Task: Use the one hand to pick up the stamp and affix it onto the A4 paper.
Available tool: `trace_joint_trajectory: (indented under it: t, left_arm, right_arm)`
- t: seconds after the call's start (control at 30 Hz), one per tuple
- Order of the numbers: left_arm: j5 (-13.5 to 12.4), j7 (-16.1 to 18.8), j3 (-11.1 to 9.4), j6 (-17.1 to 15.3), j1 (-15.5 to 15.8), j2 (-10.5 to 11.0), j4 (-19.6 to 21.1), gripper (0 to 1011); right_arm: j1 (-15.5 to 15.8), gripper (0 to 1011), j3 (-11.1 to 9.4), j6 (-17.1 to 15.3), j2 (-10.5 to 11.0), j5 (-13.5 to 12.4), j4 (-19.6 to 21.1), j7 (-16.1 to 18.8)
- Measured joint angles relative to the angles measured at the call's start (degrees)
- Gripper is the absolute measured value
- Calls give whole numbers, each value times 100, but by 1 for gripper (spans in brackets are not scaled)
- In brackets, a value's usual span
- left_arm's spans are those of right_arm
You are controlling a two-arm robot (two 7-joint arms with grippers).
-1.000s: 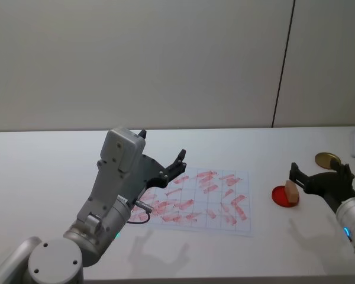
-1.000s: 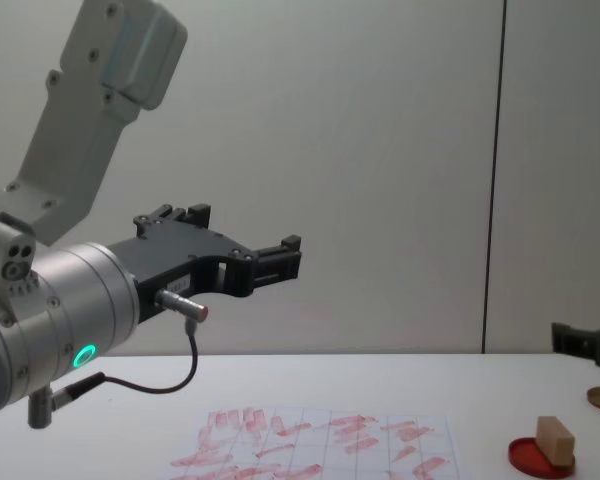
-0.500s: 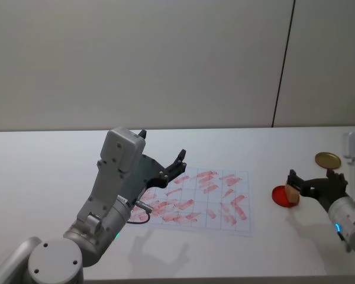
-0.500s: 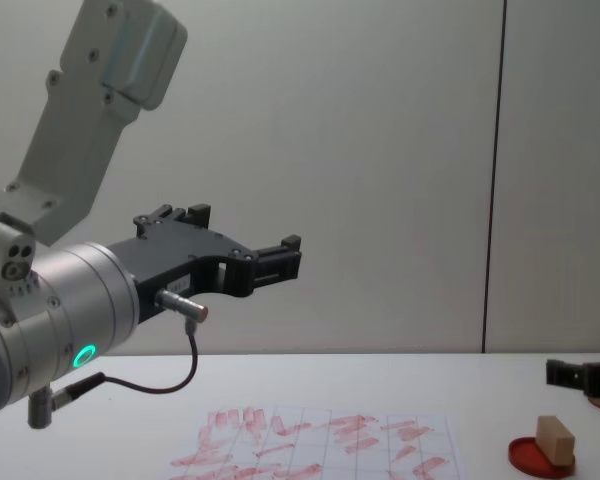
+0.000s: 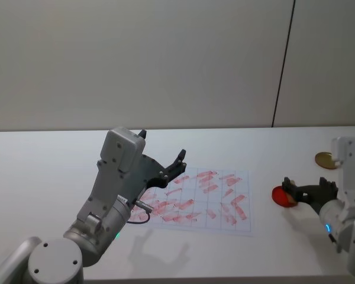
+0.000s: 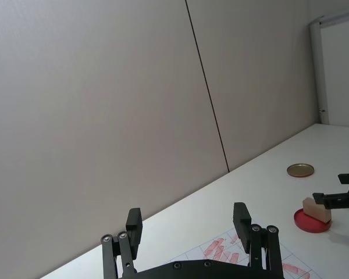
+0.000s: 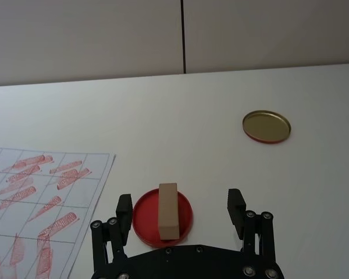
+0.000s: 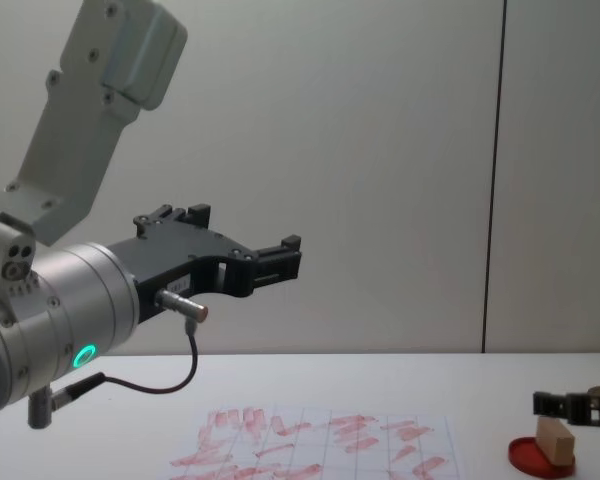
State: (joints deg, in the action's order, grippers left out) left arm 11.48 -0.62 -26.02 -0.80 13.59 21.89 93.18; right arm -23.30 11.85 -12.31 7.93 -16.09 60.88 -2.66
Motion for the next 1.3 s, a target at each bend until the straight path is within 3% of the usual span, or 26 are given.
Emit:
trace_joint_trajectory:
  t: [0.5,0.73,1.3]
  left_arm:
    - [0,0,0,0,0,0,0,993]
    - [0,0,0,0,0,0,0,993]
    - [0,0,0,0,0,0,0,993]
  right_arm:
    - [-389,998,99,172,-170,228,-849,130]
    - [-489,880,134,215,-212,335,-1064,157]
    - [-699,317,179,283,-307,534,-1520,98]
